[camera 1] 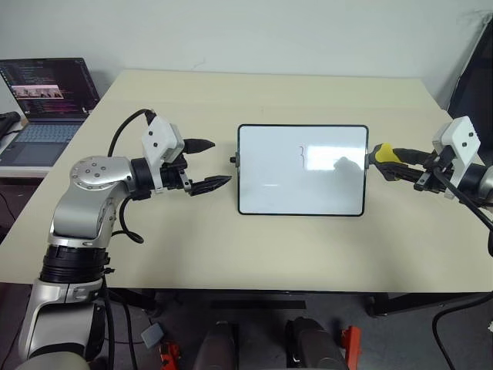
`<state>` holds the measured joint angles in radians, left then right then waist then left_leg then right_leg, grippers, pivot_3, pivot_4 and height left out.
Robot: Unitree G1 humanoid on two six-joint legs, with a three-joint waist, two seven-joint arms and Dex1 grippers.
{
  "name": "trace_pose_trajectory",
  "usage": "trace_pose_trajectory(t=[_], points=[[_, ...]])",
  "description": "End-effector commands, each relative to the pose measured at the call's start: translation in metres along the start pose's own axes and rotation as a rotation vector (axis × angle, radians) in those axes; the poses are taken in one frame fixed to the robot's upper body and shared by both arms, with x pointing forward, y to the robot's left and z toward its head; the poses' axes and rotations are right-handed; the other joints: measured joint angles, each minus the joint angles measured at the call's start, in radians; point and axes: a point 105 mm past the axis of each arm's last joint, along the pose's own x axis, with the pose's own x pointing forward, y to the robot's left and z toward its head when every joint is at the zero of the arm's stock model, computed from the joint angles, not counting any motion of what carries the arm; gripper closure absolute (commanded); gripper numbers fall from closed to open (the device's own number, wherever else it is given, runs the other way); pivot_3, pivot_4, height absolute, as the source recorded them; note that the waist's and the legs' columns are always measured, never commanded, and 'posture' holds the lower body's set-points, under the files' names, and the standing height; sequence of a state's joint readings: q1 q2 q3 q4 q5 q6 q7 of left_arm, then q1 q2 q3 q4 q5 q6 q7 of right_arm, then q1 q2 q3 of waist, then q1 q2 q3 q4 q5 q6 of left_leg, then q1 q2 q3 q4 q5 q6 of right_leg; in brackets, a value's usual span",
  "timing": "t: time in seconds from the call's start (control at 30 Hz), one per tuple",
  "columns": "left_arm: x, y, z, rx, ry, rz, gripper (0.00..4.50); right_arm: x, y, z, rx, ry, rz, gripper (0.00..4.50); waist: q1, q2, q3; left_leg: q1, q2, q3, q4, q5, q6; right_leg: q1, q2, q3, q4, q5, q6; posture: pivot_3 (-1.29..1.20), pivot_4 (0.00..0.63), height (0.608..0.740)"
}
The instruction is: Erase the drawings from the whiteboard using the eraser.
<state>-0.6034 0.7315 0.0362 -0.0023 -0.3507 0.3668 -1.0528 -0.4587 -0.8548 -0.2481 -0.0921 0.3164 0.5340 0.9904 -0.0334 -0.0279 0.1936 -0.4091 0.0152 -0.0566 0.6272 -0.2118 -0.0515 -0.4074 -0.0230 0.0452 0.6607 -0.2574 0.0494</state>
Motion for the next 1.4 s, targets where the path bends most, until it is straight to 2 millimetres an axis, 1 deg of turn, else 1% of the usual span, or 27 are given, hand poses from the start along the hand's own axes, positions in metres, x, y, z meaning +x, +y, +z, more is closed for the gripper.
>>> trace_pose_trajectory(t=[0.03, 0.07, 0.13, 0.2, 0.23, 0.3, 0.33, 0.4, 0.5, 0.6, 0.7, 0.83, 0.97, 1.1, 1.13, 1.27, 1.4], points=[[-0.003, 0.007, 0.015, 0.050, -0.036, 0.028, 0.00, 0.003, -0.002, 0.022, -0.057, -0.063, -0.021, 3.45, -0.001, 0.000, 0.000, 0.000, 0.000, 0.000, 0.000, 0.000, 0.000, 0.000, 0.000, 0.000, 0.000, 0.000, 0.000, 0.00, 0.150, 0.740], [-0.002, 0.006, 0.015, 0.050, -0.038, 0.026, 0.00, 0.011, 0.000, 0.029, -0.064, -0.085, -0.023, 3.45, -0.002, 0.000, 0.000, 0.000, 0.000, 0.000, 0.000, 0.000, 0.000, 0.000, 0.000, 0.000, 0.001, 0.000, 0.000, 0.00, 0.150, 0.740], [-0.001, 0.005, 0.015, 0.047, -0.040, 0.023, 0.00, 0.030, 0.010, 0.043, -0.082, -0.125, -0.002, 3.45, -0.010, 0.000, 0.000, 0.001, 0.000, 0.000, 0.001, 0.000, 0.000, 0.000, 0.000, 0.001, 0.002, 0.000, 0.000, 0.00, 0.150, 0.740], [0.002, 0.005, 0.013, 0.044, -0.041, 0.022, 0.00, 0.057, 0.024, 0.055, -0.162, -0.142, 0.007, 3.45, -0.019, 0.000, 0.000, 0.002, 0.000, 0.000, 0.001, 0.000, 0.000, 0.000, 0.001, 0.001, 0.003, 0.000, 0.000, 0.00, 0.150, 0.740], [0.003, 0.005, 0.012, 0.042, -0.042, 0.021, 0.00, 0.075, 0.027, 0.062, -0.195, -0.146, -0.020, 3.45, -0.020, 0.000, 0.000, 0.002, 0.001, 0.000, 0.001, 0.000, 0.000, 0.000, 0.001, 0.001, 0.003, 0.000, 0.000, 0.00, 0.150, 0.740], [0.006, 0.004, 0.012, 0.038, -0.048, 0.017, 0.00, 0.101, 0.028, 0.073, -0.251, -0.132, -0.084, 3.45, -0.027, 0.001, 0.000, 0.002, 0.001, 0.001, 0.001, 0.000, 0.000, 0.000, 0.002, 0.002, 0.004, 0.000, 0.000, 0.00, 0.150, 0.740], [0.007, 0.003, 0.012, 0.036, -0.051, 0.014, 0.00, 0.112, 0.031, 0.076, -0.286, -0.117, -0.098, 3.45, -0.025, 0.001, 0.000, 0.002, 0.001, 0.001, 0.000, 0.000, 0.000, 0.000, 0.002, 0.002, 0.004, 0.000, 0.000, 0.00, 0.150, 0.740], [0.009, 0.002, 0.013, 0.037, -0.057, 0.008, 0.00, 0.130, 0.032, 0.075, -0.338, -0.058, -0.119, 3.45, -0.020, 0.000, 0.000, 0.002, 0.001, 0.000, 0.001, 0.000, 0.000, -0.001, 0.002, 0.001, 0.004, 0.003, -0.005, 0.00, 0.150, 0.740], [0.010, 0.001, 0.014, 0.039, -0.061, 0.006, 0.00, 0.146, 0.033, 0.068, -0.403, 0.022, -0.101, 3.45, -0.006, 0.000, 0.000, -0.001, 0.000, 0.000, 0.000, 0.000, 0.000, -0.002, 0.000, 0.000, 0.003, 0.003, -0.005, 0.00, 0.150, 0.740], [0.009, -0.001, 0.014, 0.038, -0.061, 0.006, 0.00, 0.152, 0.033, 0.058, -0.468, 0.085, -0.078, 3.45, 0.003, 0.000, 0.000, -0.005, -0.001, -0.001, 0.001, 0.000, 0.000, -0.005, 0.000, -0.001, 0.002, 0.003, -0.005, 0.00, 0.150, 0.740], [0.007, -0.004, 0.013, 0.034, -0.061, 0.005, 0.00, 0.157, 0.028, 0.050, -0.518, 0.140, -0.089, 3.45, 0.001, 0.000, 0.000, -0.007, -0.001, -0.001, 0.001, 0.000, 0.000, -0.007, -0.001, -0.001, 0.003, 0.003, -0.005, 0.00, 0.150, 0.740], [0.006, -0.006, 0.013, 0.029, -0.062, 0.008, 0.00, 0.158, 0.017, 0.046, -0.593, 0.196, -0.115, 3.45, -0.001, 0.000, 0.000, -0.005, 0.000, -0.001, 0.002, 0.000, 0.000, -0.006, 0.000, -0.001, 0.005, 0.003, -0.005, 0.00, 0.150, 0.740], [0.006, -0.007, 0.013, 0.026, -0.061, 0.011, 0.00, 0.158, 0.014, 0.045, -0.641, 0.227, -0.124, 3.45, -0.001, 0.000, 0.000, 0.000, 0.000, -0.001, 0.003, 0.000, 0.000, -0.001, 0.000, -0.001, 0.005, 0.004, -0.005, 0.00, 0.150, 0.740], [0.006, -0.007, 0.014, 0.025, -0.063, 0.011, 0.00, 0.159, 0.021, 0.041, -0.676, 0.248, -0.094, 3.45, 0.000, 0.000, 0.000, 0.001, 0.000, -0.001, 0.003, 0.000, 0.000, 0.001, 0.000, -0.001, 0.005, 0.004, -0.005, 0.00, 0.150, 0.740], [0.006, -0.007, 0.014, 0.024, -0.065, 0.010, 0.00, 0.159, 0.026, 0.035, -0.683, 0.262, -0.068, 3.45, 0.000, 0.000, 0.000, 0.001, 0.000, -0.001, 0.003, 0.000, 0.000, 0.001, 0.000, -0.001, 0.005, 0.004, -0.005, 0.00, 0.150, 0.740], [0.009, -0.005, 0.016, 0.024, -0.072, 0.007, 0.00, 0.153, 0.052, 0.002, -0.713, 0.329, 0.100, 3.45, 0.001, -0.001, -0.001, 0.001, 0.000, -0.002, 0.002, 0.000, 0.000, 0.001, 0.000, -0.001, 0.004, 0.004, -0.005, 0.00, 0.150, 0.740], [0.009, -0.005, 0.016, 0.024, -0.071, 0.005, 0.00, 0.145, 0.067, -0.018, -0.701, 0.361, 0.188, 3.45, -0.001, -0.001, -0.001, 0.005, 0.000, -0.001, 0.003, 0.000, 0.000, 0.004, 0.000, 0.000, 0.005, 0.003, -0.004, 0.00, 0.150, 0.740]])
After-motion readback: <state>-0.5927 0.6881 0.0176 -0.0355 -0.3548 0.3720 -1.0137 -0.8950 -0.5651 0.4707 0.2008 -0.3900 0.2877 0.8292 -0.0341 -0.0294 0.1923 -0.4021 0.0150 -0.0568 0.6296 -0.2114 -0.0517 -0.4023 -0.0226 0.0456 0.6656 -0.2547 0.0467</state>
